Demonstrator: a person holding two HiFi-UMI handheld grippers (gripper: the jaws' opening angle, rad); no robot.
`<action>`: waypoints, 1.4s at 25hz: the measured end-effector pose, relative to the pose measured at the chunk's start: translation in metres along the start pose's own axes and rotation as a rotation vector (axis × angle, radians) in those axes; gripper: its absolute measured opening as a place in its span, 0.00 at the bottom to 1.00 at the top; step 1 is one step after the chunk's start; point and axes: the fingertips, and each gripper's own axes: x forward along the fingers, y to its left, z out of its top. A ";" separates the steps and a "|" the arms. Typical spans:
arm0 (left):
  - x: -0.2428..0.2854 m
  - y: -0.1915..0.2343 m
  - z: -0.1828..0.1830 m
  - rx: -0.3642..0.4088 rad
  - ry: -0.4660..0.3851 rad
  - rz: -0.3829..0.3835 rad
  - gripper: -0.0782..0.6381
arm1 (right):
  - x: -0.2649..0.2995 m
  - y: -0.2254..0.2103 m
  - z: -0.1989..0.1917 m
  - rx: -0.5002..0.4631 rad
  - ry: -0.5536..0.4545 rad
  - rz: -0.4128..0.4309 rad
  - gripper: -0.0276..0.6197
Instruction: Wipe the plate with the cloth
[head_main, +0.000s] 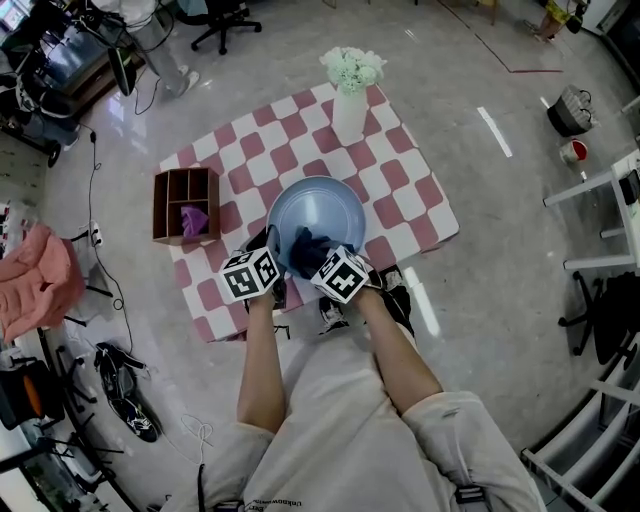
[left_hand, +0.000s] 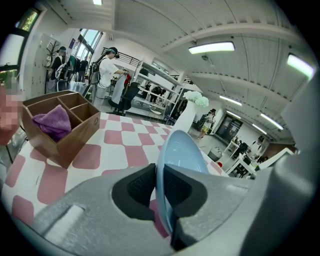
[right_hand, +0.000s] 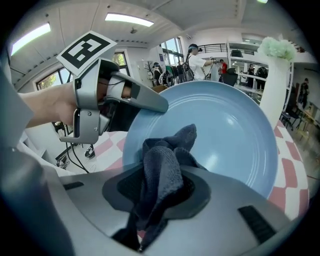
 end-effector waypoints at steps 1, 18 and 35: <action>-0.001 -0.001 0.000 0.003 0.003 -0.004 0.15 | 0.001 0.002 0.003 -0.005 -0.008 0.003 0.22; -0.004 -0.015 0.004 0.100 0.071 -0.064 0.15 | 0.001 0.002 0.060 -0.053 -0.144 -0.024 0.22; 0.003 -0.014 0.010 0.095 0.113 -0.035 0.15 | -0.009 -0.073 0.079 0.032 -0.189 -0.160 0.23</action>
